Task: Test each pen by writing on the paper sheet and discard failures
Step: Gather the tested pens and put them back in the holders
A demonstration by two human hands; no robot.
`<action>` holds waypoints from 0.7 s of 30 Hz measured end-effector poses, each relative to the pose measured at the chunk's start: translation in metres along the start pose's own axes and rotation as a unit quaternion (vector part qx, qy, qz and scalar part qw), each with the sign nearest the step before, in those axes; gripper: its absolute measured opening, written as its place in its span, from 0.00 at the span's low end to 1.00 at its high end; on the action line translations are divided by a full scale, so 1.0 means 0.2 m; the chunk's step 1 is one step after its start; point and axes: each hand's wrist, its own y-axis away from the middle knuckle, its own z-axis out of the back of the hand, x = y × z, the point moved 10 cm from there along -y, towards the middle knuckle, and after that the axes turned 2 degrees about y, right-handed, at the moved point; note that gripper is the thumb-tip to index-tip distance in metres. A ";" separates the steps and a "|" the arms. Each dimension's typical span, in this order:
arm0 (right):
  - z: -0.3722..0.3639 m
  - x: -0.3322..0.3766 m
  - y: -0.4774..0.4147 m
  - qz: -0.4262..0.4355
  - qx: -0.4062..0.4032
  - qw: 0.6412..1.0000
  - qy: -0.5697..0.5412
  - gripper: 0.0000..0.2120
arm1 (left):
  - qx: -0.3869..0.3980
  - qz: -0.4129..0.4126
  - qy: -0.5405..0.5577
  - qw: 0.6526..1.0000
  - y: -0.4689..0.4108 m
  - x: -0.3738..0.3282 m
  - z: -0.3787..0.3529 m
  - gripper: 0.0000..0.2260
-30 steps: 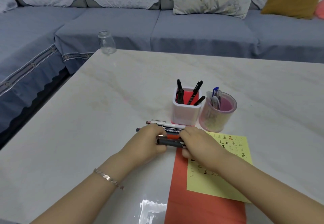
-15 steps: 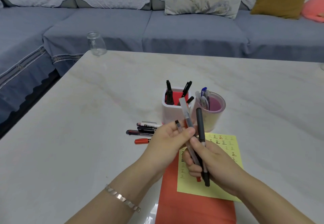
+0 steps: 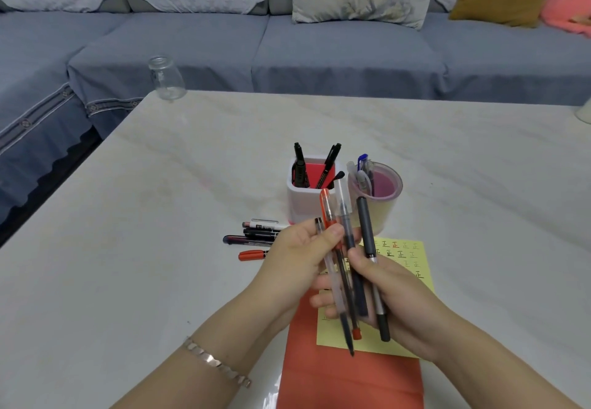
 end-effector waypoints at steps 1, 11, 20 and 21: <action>0.01 0.00 0.00 -0.007 -0.003 1.000 -0.011 0.20 | 0.002 0.005 0.005 1.000 0.00 0.01 0.00 0.08; 0.06 0.03 0.01 -0.010 -0.034 0.998 0.055 0.15 | -0.017 0.034 0.022 0.999 -0.03 0.02 0.02 0.13; 0.01 0.15 -0.08 0.071 -0.037 0.917 0.392 0.13 | -0.045 -0.023 -0.168 0.985 -0.06 -0.04 -0.02 0.08; 0.01 0.18 -0.10 0.084 -0.042 0.900 0.426 0.11 | -0.049 -0.033 -0.187 0.981 -0.07 -0.06 -0.01 0.08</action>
